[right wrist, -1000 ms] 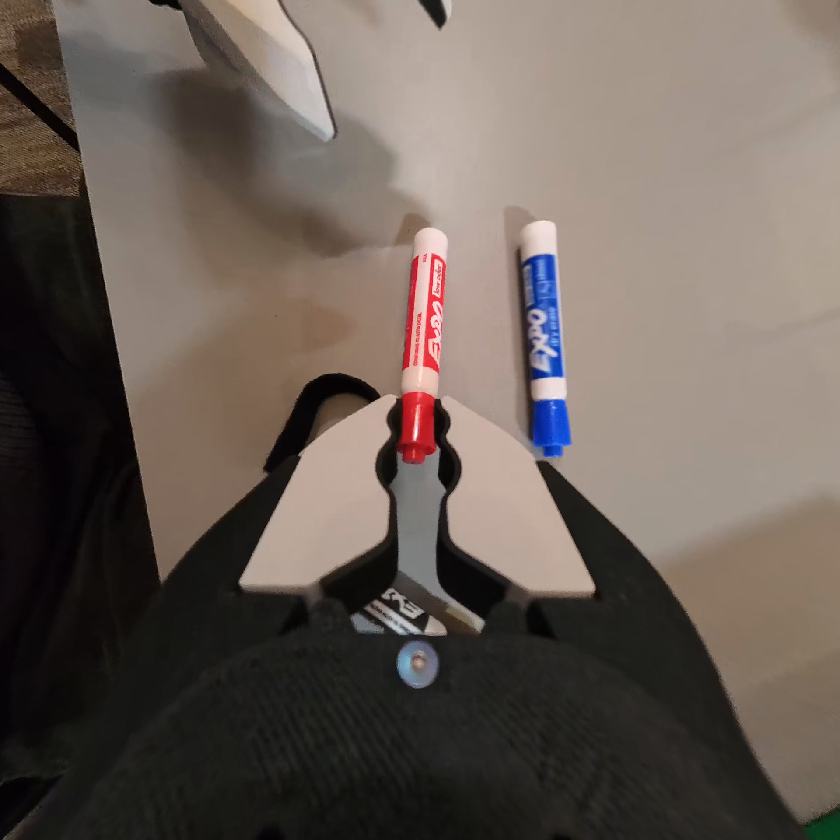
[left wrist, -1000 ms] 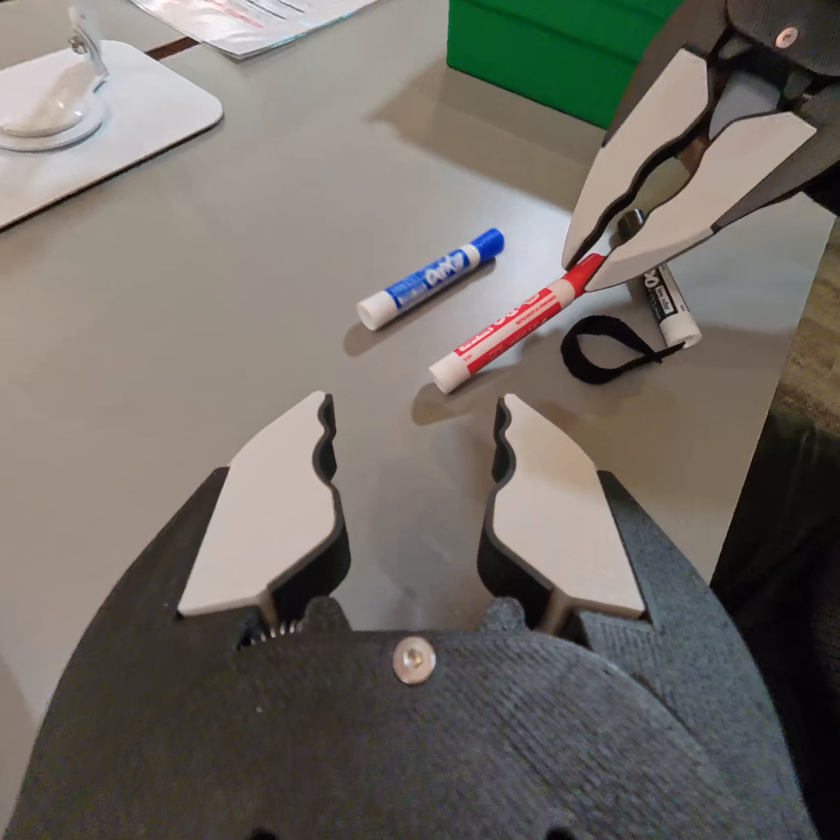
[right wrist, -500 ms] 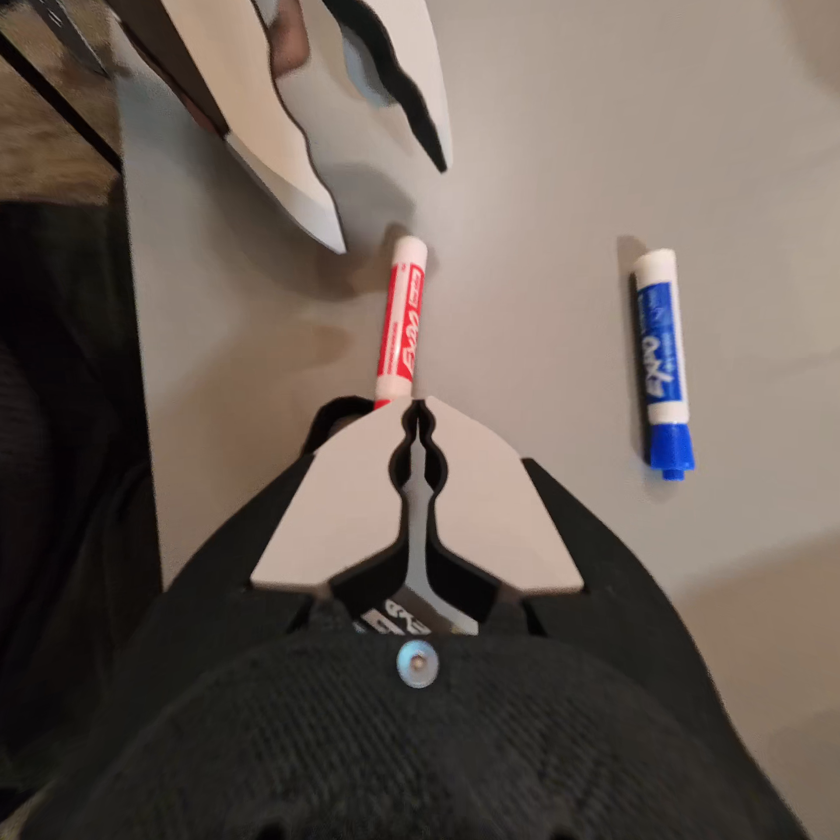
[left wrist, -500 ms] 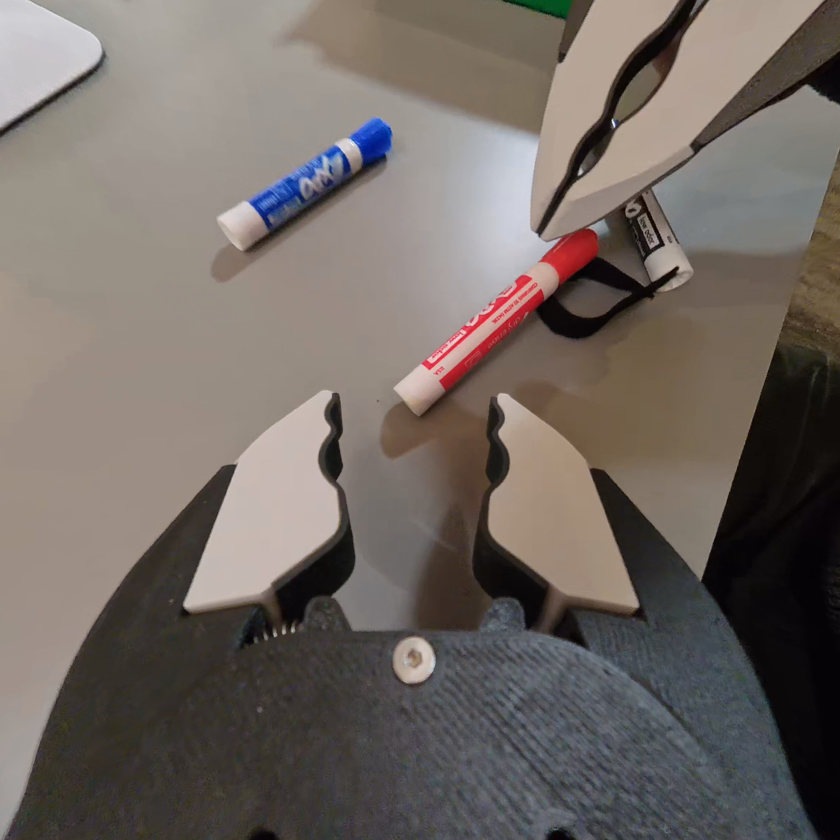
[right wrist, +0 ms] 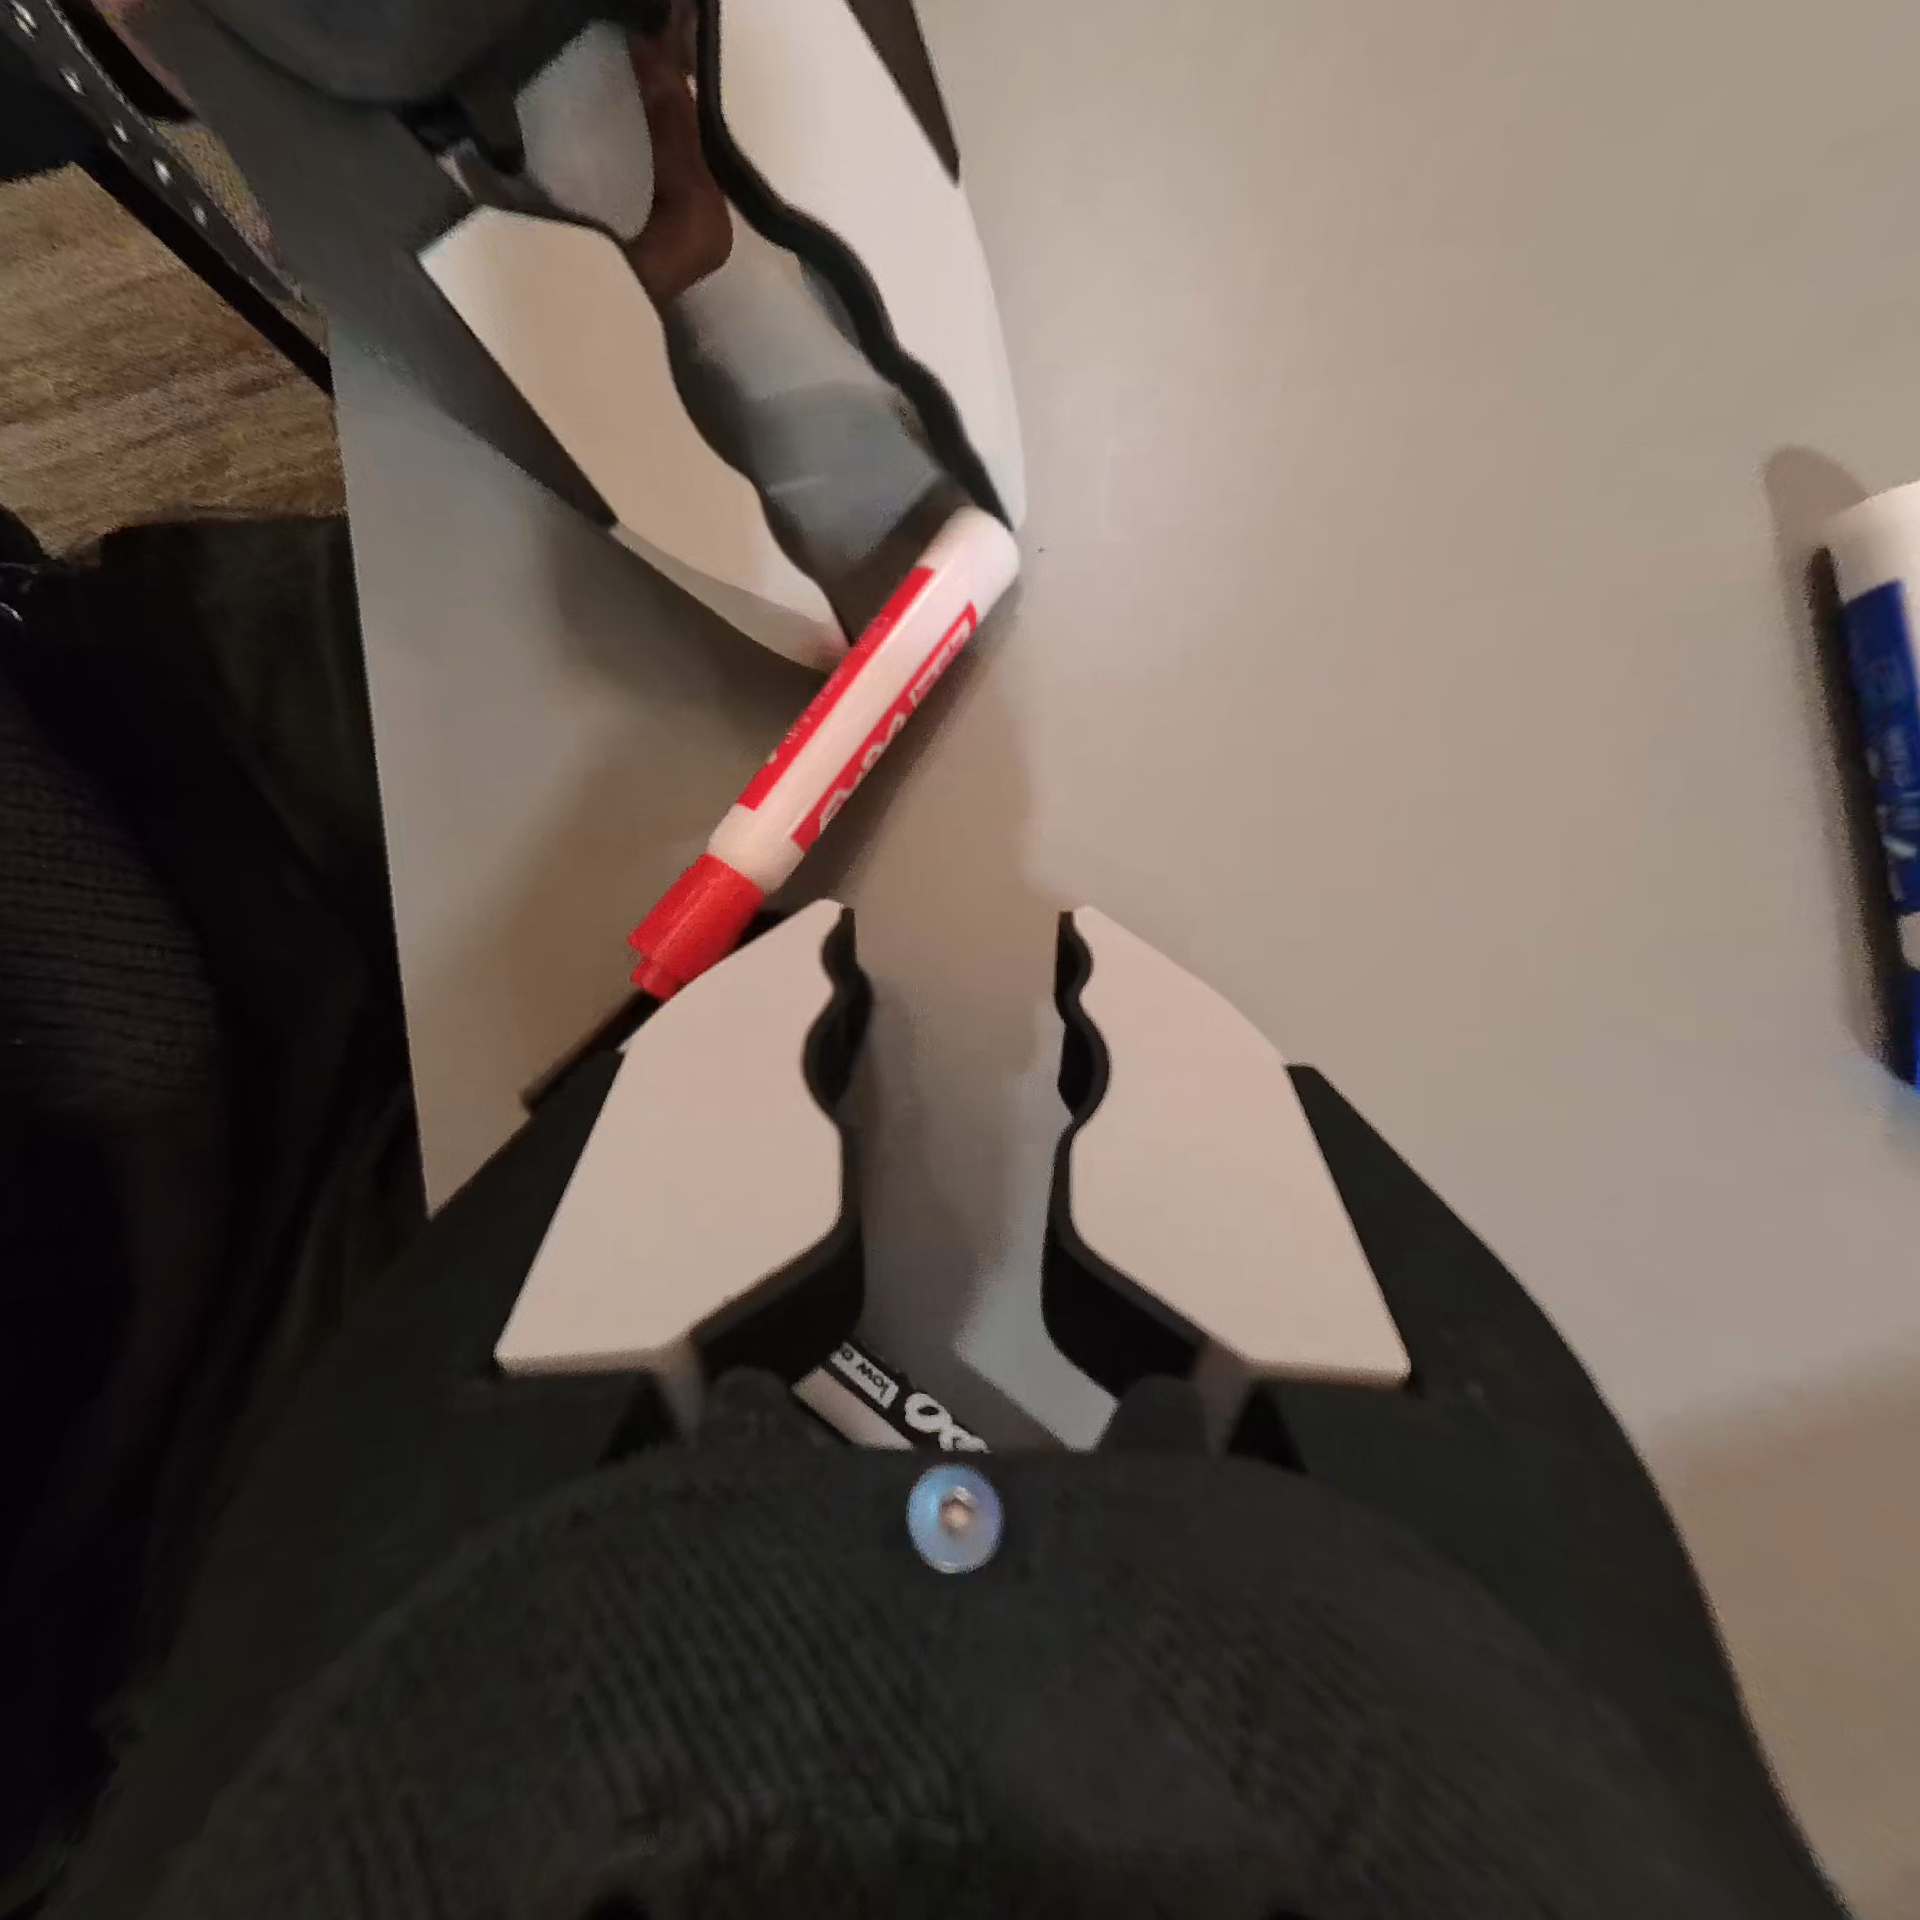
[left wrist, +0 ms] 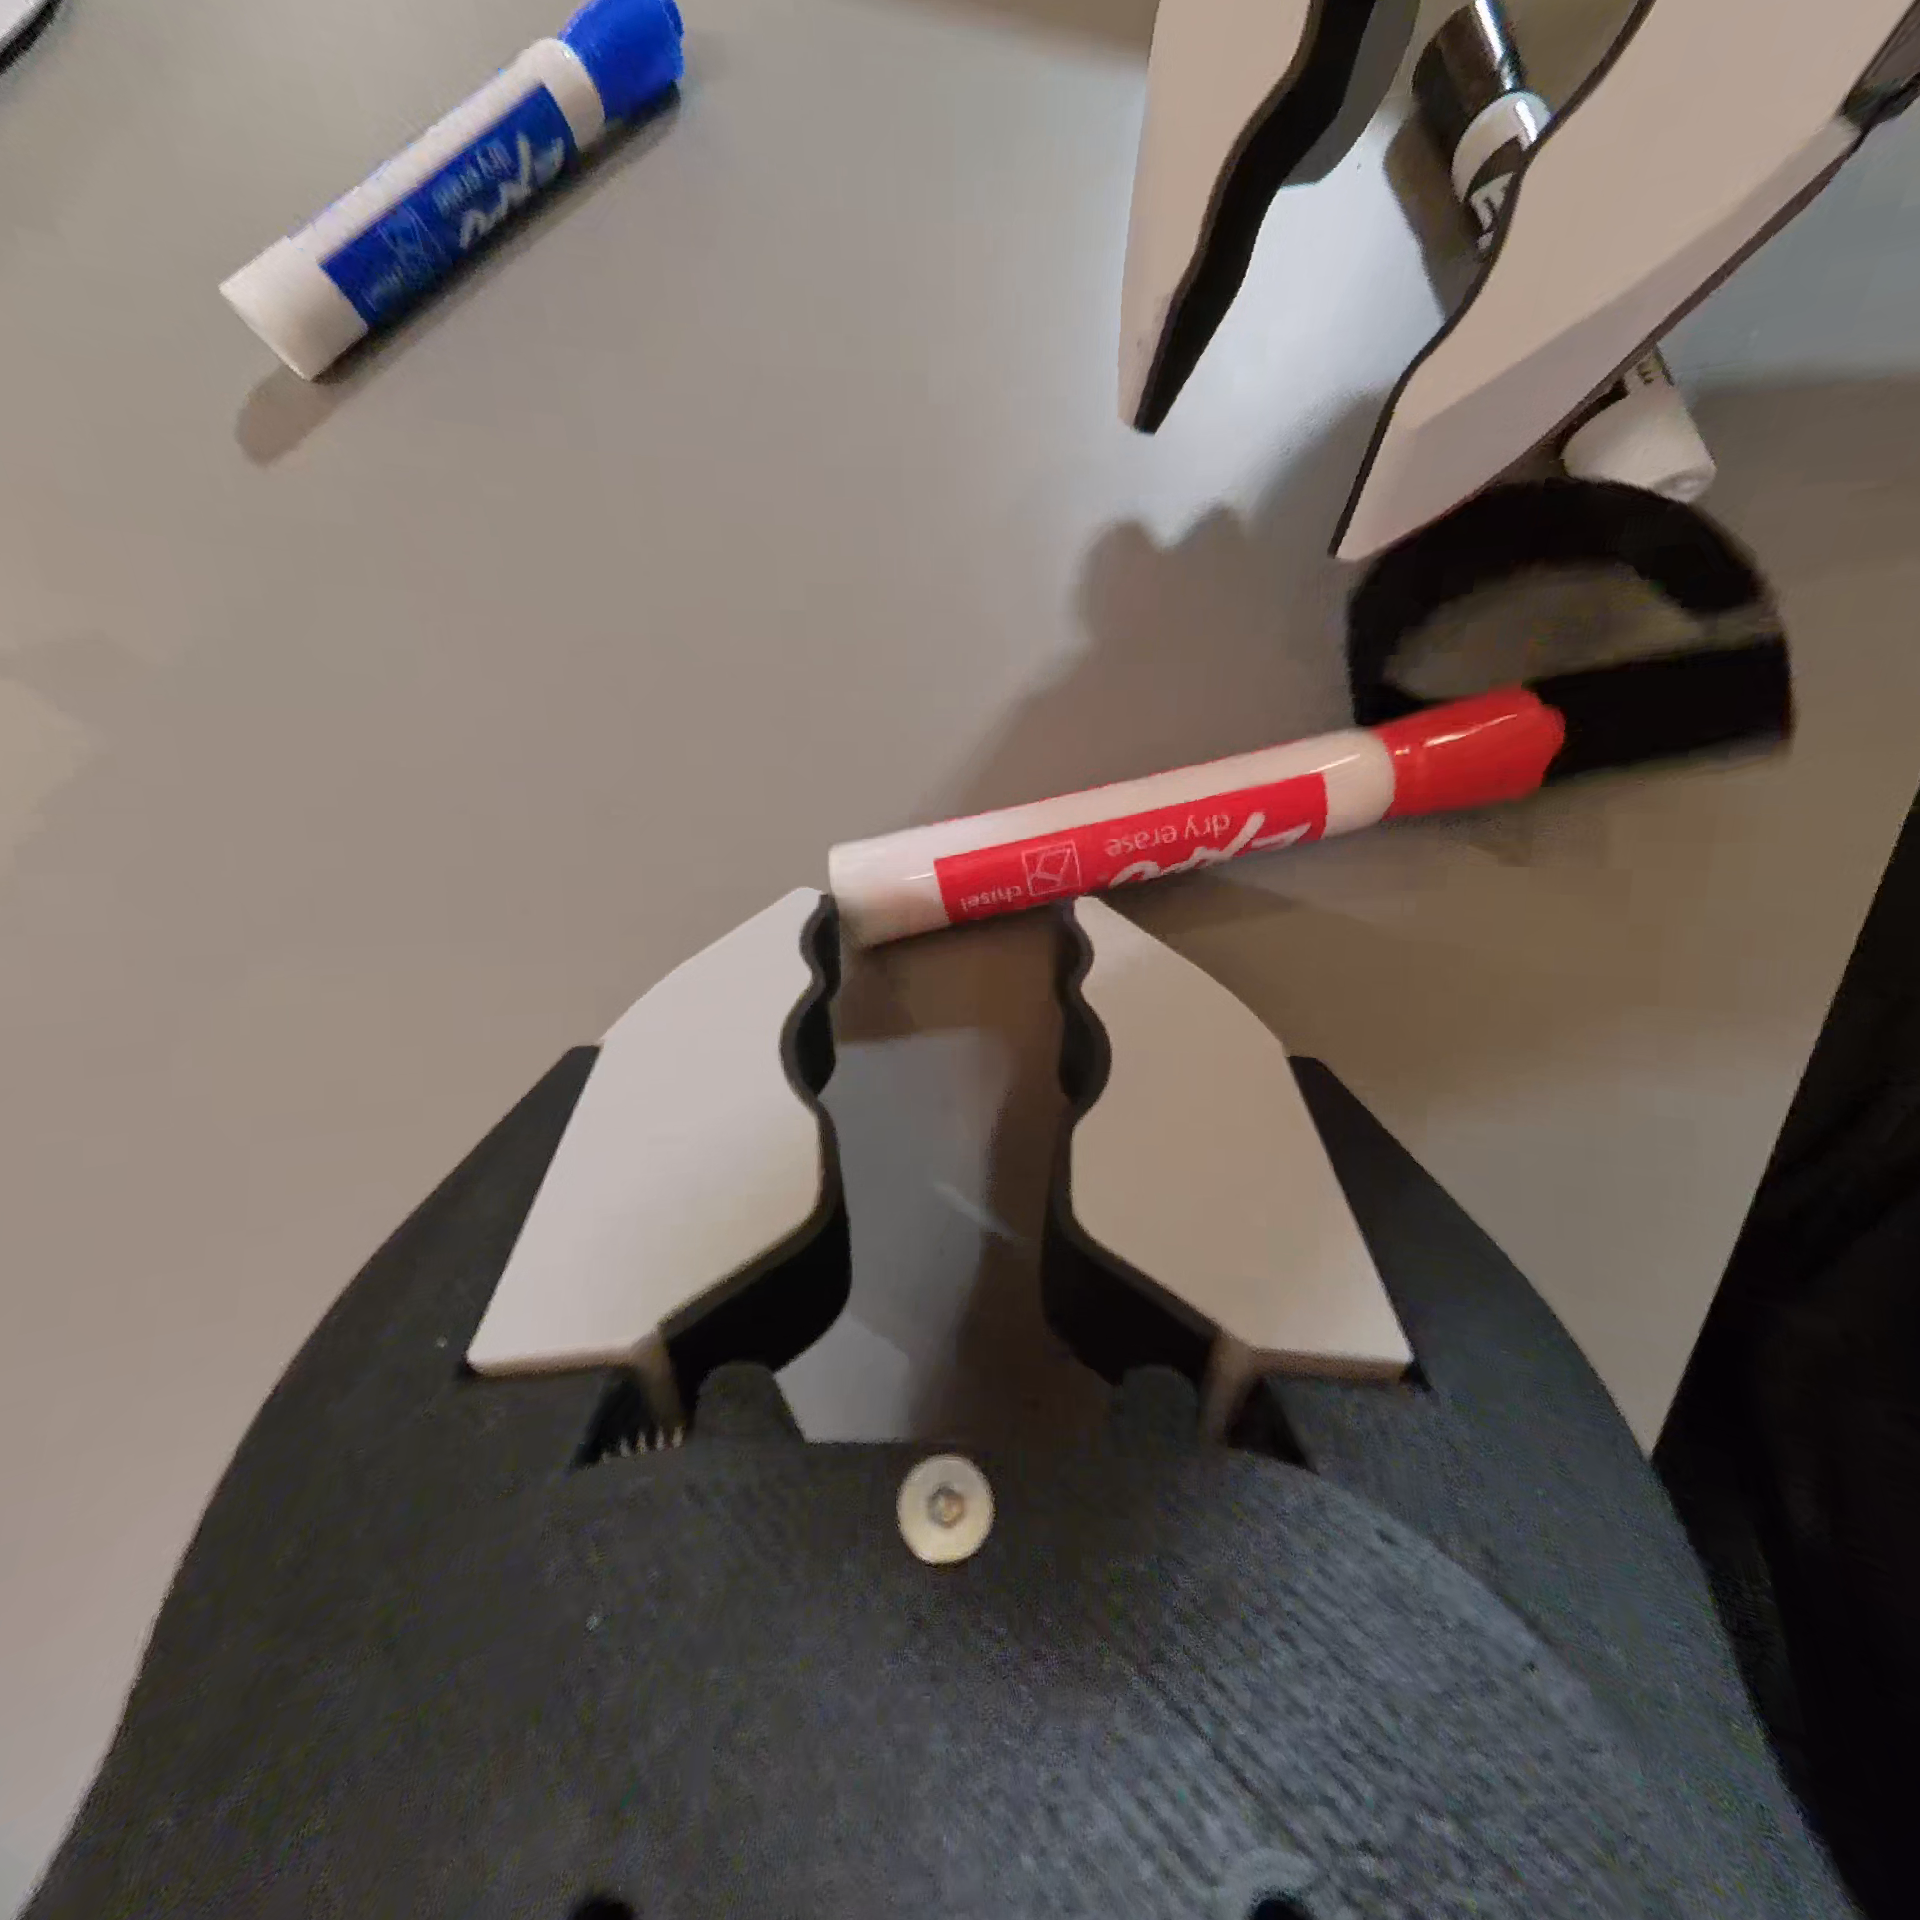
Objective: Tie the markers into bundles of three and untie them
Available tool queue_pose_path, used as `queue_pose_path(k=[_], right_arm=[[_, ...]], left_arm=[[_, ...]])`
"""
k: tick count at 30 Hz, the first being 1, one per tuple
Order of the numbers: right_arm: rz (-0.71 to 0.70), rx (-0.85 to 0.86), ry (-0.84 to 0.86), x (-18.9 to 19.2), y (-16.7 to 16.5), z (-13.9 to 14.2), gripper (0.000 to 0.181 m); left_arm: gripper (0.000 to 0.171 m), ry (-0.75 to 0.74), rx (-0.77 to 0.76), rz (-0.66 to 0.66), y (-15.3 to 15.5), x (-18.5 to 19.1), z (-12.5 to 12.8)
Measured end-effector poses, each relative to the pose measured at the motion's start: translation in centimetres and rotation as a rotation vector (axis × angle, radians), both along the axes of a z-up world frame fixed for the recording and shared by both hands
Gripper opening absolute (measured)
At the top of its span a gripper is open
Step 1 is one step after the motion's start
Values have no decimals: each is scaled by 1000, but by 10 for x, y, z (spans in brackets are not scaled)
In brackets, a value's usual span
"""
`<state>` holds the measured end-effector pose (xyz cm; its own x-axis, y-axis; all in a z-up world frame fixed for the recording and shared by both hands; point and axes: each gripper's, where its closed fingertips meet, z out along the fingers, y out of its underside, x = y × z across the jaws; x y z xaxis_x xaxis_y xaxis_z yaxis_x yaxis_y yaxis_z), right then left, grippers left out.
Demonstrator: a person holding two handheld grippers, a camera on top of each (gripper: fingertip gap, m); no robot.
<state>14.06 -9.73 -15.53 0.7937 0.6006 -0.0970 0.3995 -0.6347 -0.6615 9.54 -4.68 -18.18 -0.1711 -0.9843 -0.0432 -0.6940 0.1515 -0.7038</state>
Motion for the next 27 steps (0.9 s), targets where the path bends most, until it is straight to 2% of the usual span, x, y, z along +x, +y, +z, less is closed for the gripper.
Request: queue_pose_path(k=[7, 11, 16, 18, 20, 21, 25, 27], right_arm=[[-61, 33, 38, -11, -12, 15, 39], [-140, 76, 5, -26, -21, 5, 38], [-170, 32, 79, -49, -24, -4, 43], [-187, 23, 31, -51, -19, -13, 41], [-181, 0, -97, -41, -15, -29, 40], [-167, 6, -134, -37, -12, -31, 44], [-116, 93, 2, -39, -14, 1, 46], [-29, 107, 148, -57, -33, 20, 35]], left_arm=[[36, 14, 28, -14, 0, -3, -3], [38, 1, 110, -12, 10, -6, 0], [41, -22, 145, 8, 19, -2, 4], [42, -43, 144, 28, 23, 2, 9], [43, -62, 135, 68, 30, 5, 13], [44, -75, 131, 94, 34, 6, 16], [45, -86, 64, 136, 29, -2, 22], [44, -84, 78, 130, 24, -11, 18]])
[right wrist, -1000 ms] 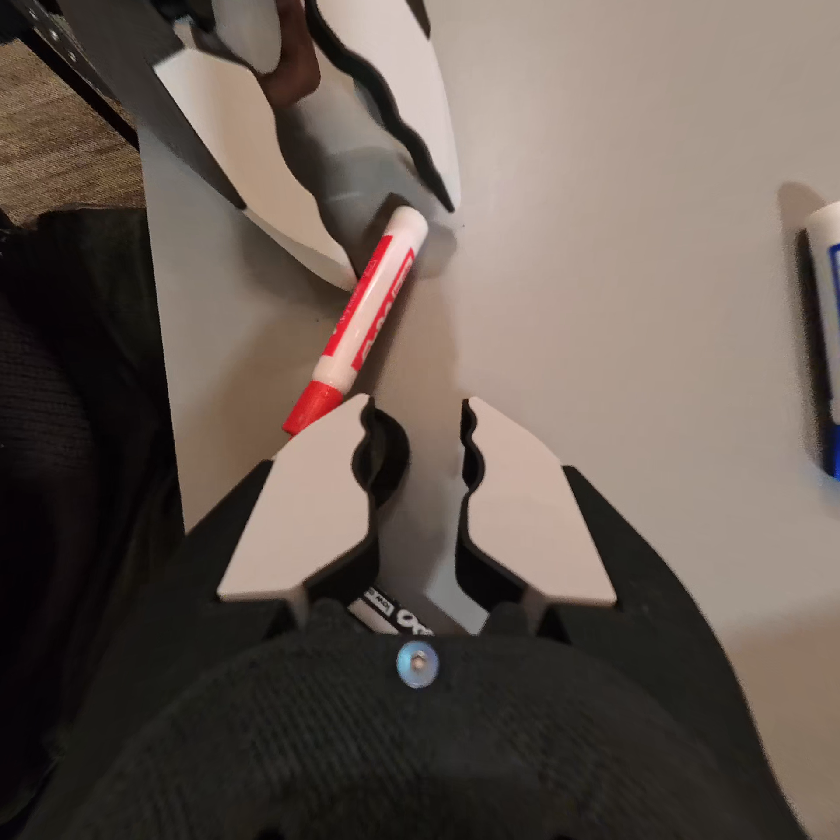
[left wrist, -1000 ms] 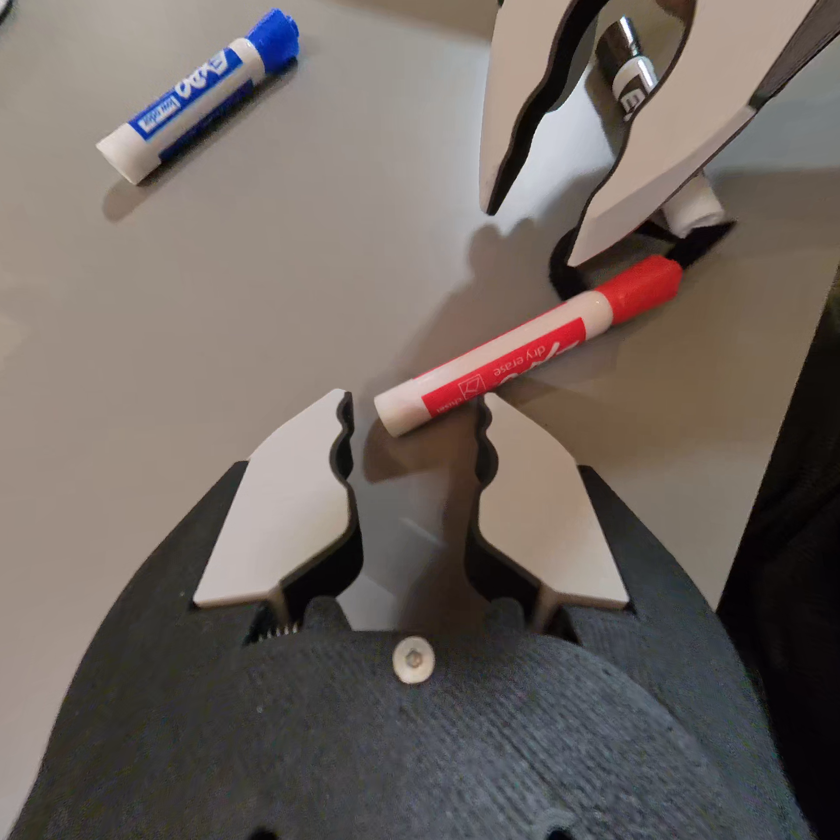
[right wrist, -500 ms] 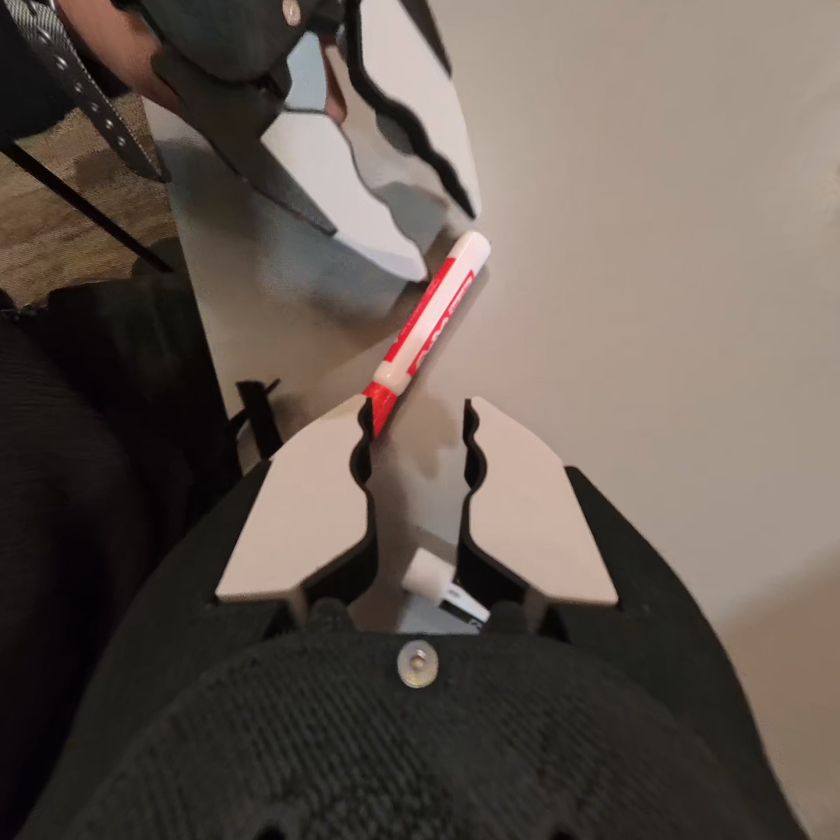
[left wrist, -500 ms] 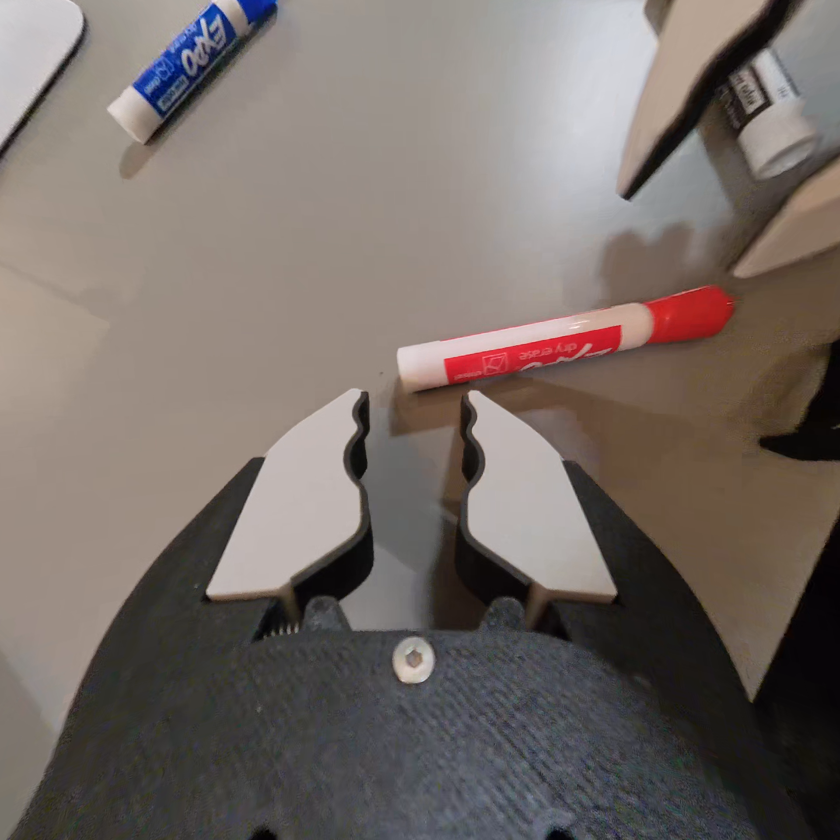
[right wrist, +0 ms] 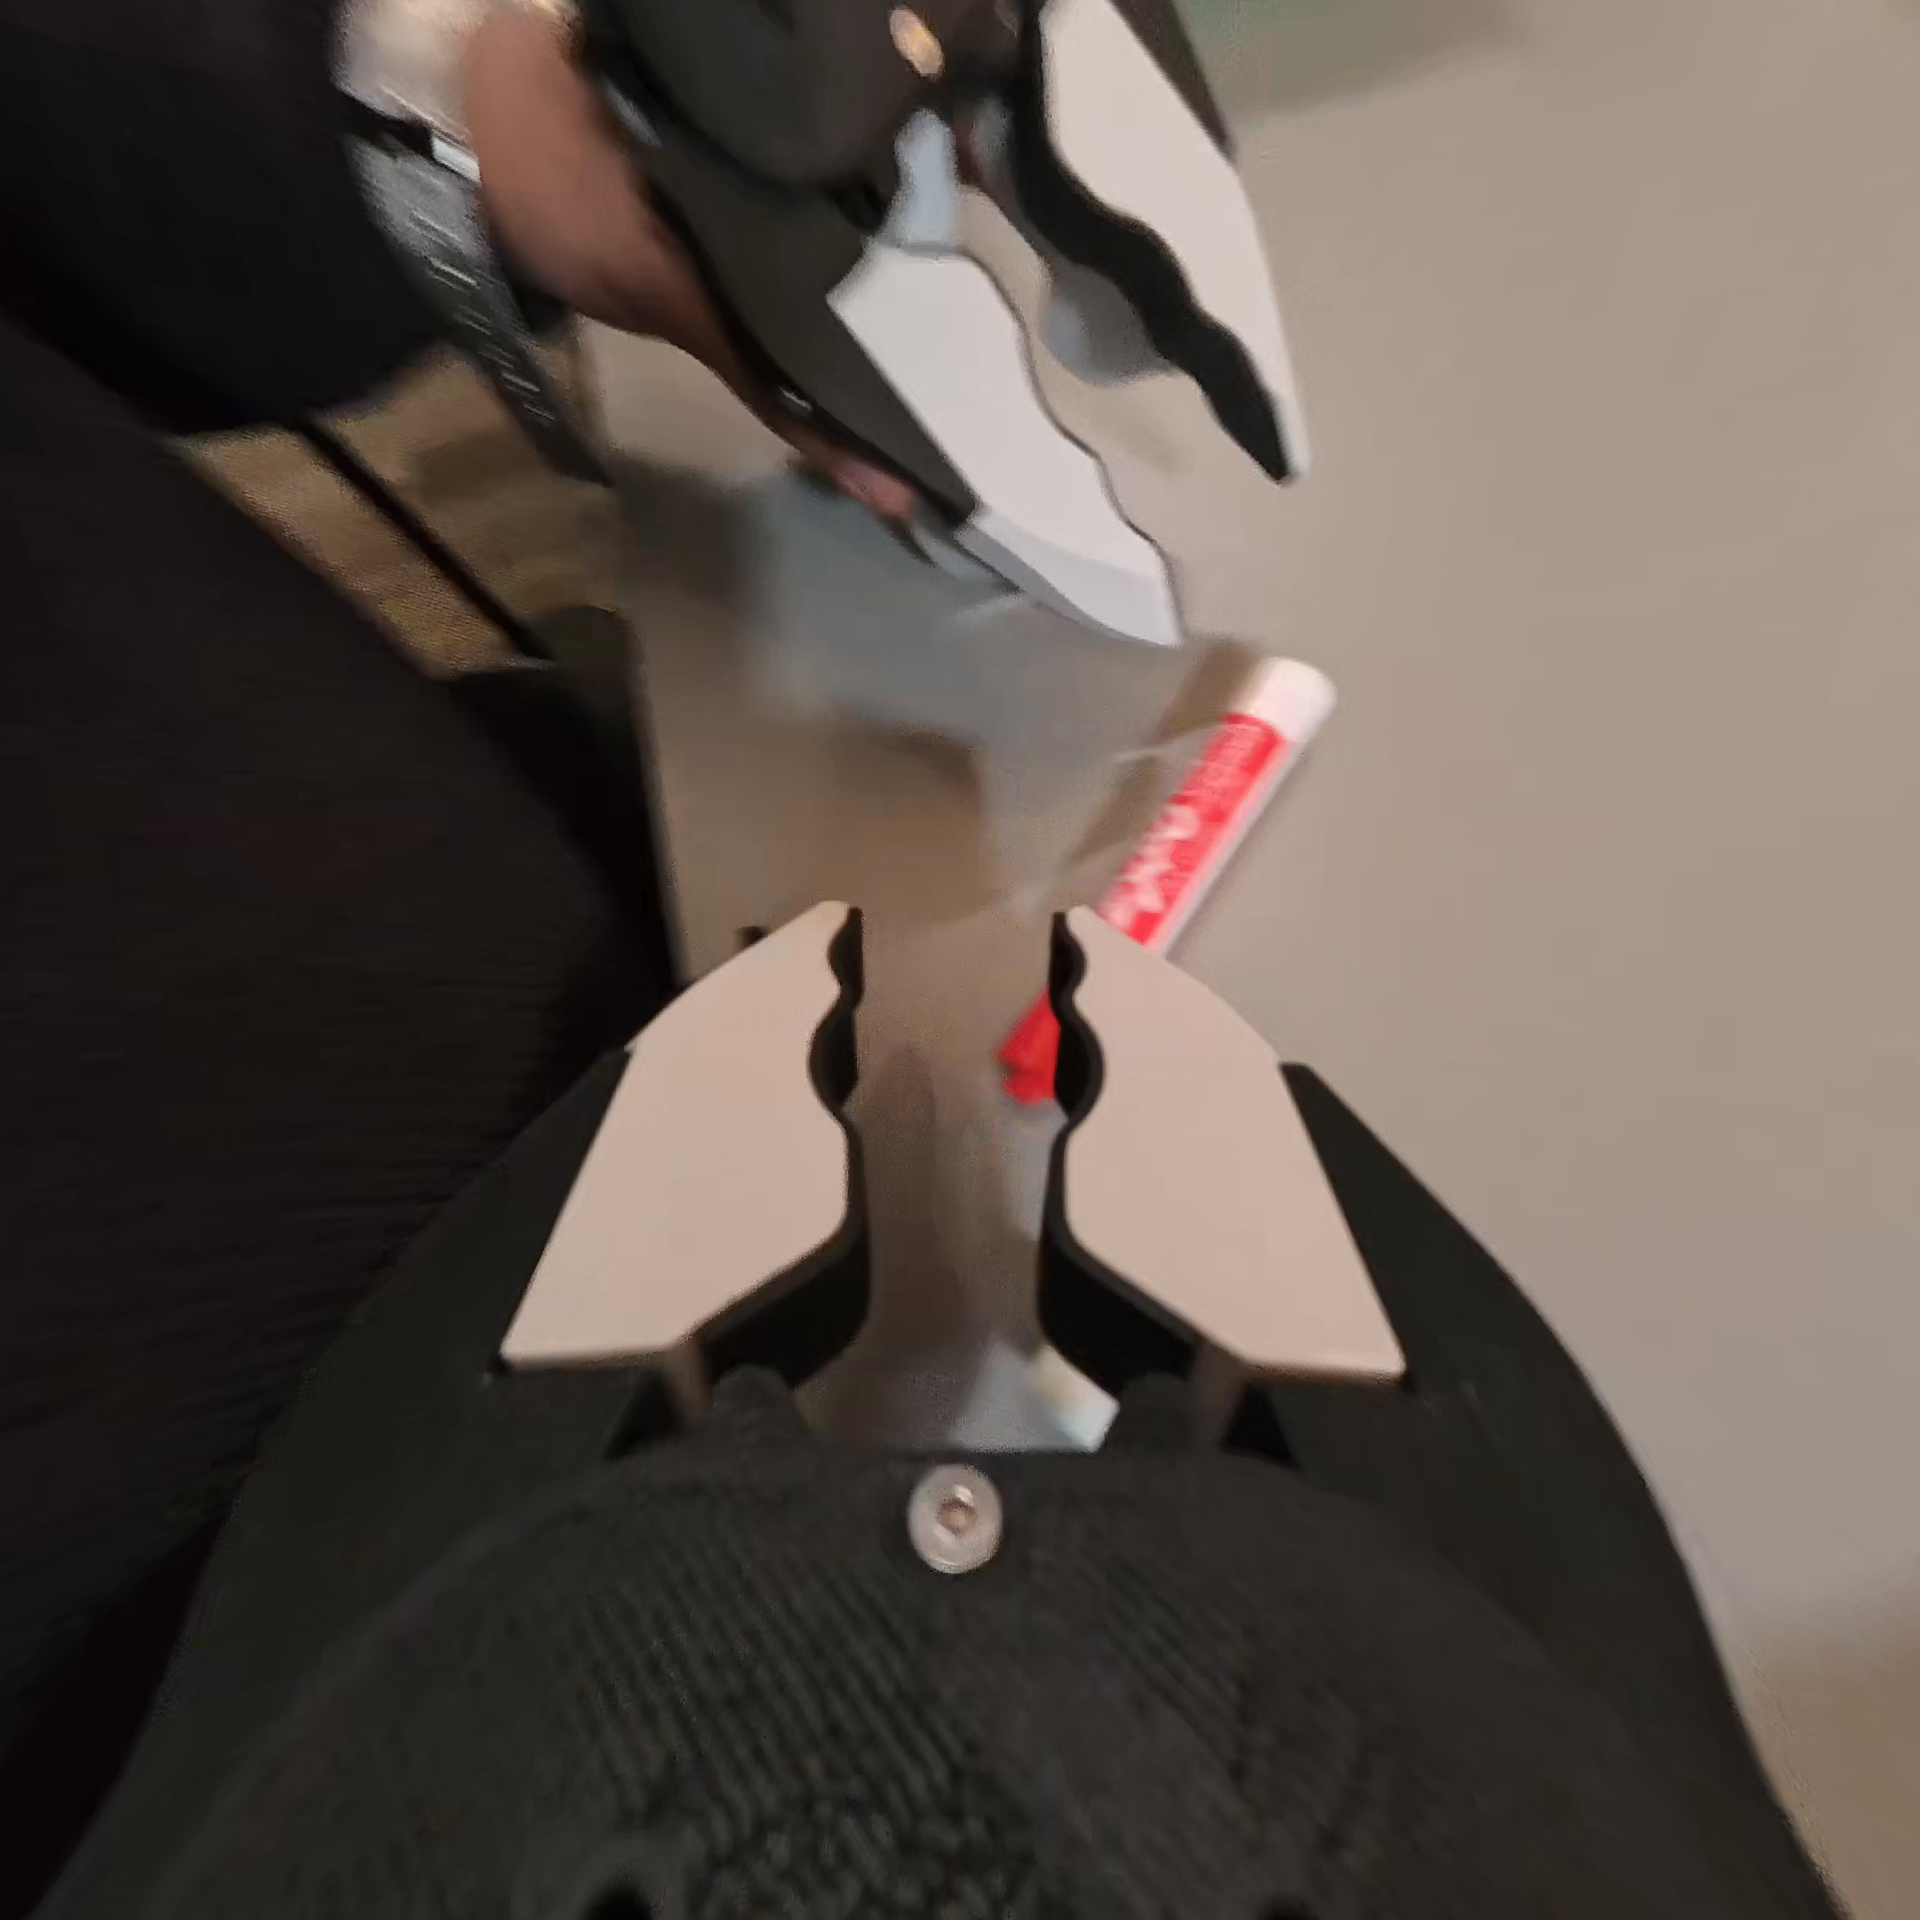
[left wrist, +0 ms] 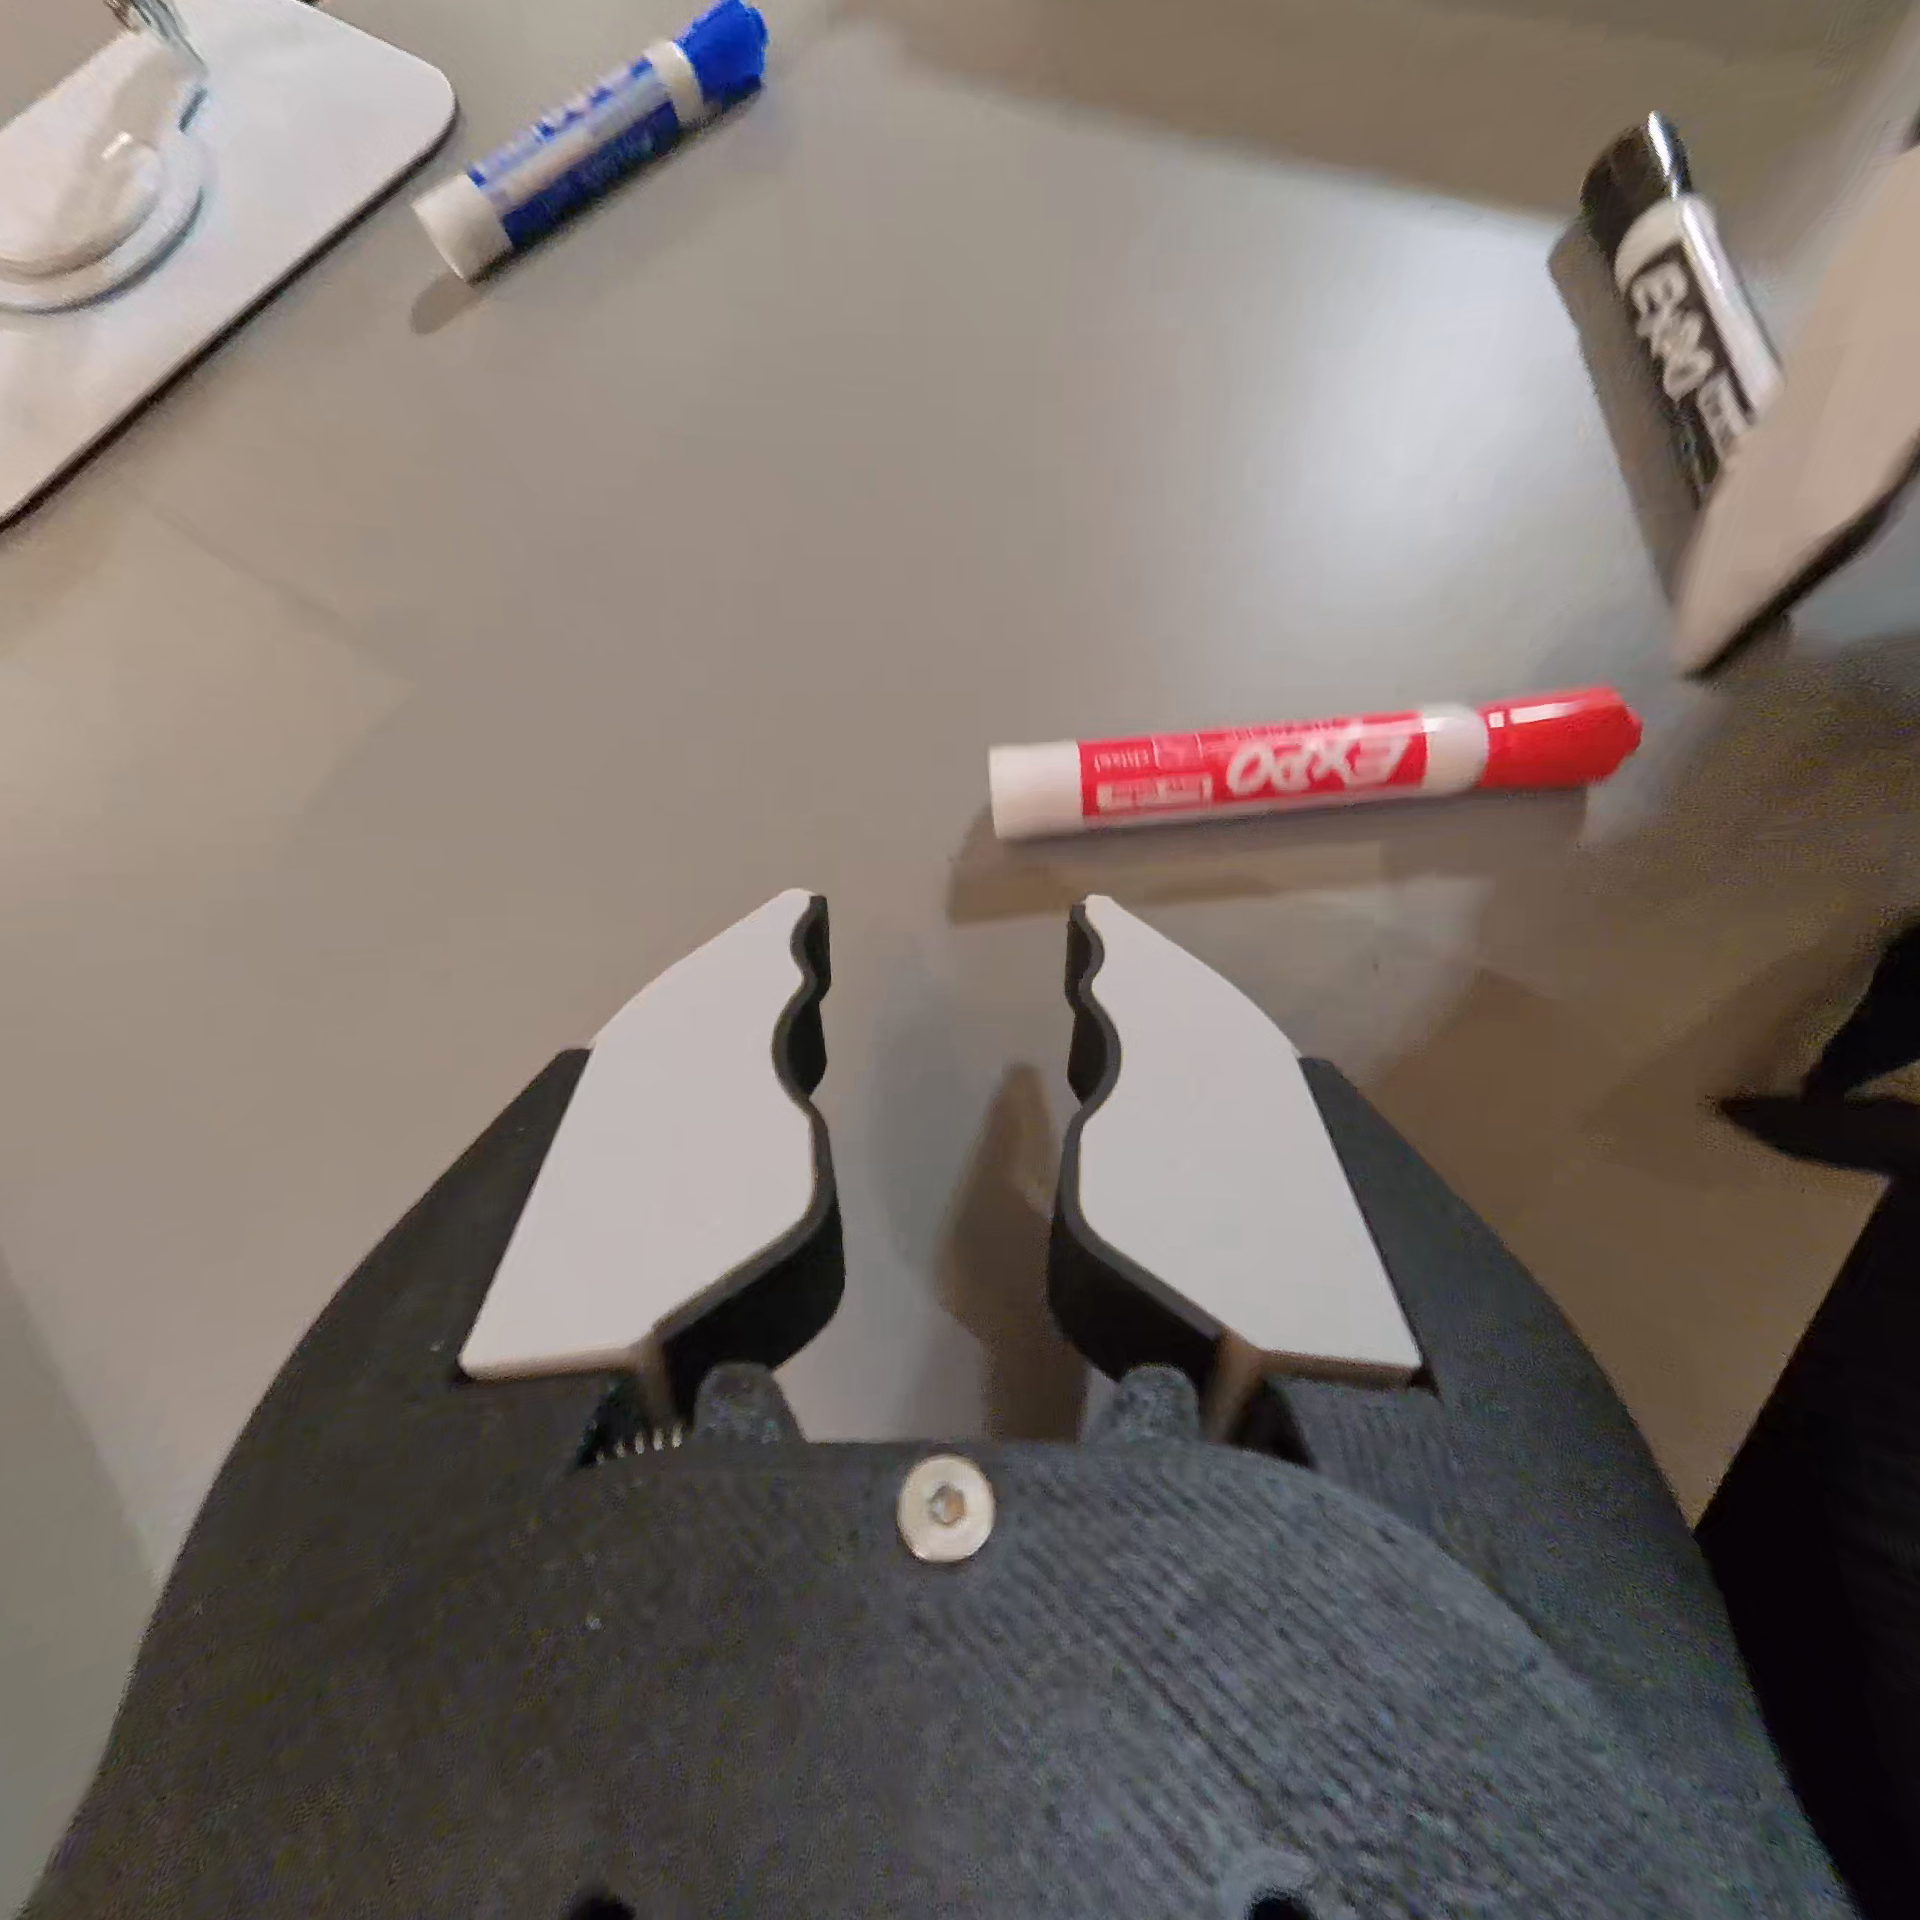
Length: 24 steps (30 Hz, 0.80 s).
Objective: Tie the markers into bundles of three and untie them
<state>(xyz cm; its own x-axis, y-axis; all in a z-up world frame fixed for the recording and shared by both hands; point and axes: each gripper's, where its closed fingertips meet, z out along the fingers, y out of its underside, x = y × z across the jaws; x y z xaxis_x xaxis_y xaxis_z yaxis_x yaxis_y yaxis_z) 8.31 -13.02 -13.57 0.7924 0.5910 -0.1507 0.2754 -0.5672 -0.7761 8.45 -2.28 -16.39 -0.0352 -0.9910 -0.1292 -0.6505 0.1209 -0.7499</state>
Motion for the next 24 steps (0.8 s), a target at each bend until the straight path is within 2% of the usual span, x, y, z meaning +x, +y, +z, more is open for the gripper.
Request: queue_pose_path(k=[3, 7, 8, 9, 11, 14, 17, 21, 24], right_arm=[[68, -30, 93, -25, -27, 0, 32], [113, -144, -140, -33, -43, -43, 33], [109, -143, -224, -29, -41, -50, 17], [101, -98, -276, -26, -37, -47, 3], [53, -20, -256, -23, -32, -28, 3], [-73, 124, -136, -10, -25, 6, 3], [-192, 267, -63, 11, -19, 34, 3], [-212, 351, 8, 13, -21, 49, 2], [-227, 416, -7, 11, -21, 61, 2]], left_arm=[[45, 50, 82, -11, 1, -9, -5], [45, -35, 56, 12, -5, -3, 18], [45, -49, 41, 18, -8, -4, 22], [45, -61, 27, 26, -10, -6, 25], [44, -102, -28, 36, -18, -8, 32], [40, -181, -266, 16, -44, -5, 45], [39, -256, -565, -79, -82, -2, 64], [38, -319, -878, -190, -121, 1, 85], [16, -351, -1012, -219, -133, 0, 94]])
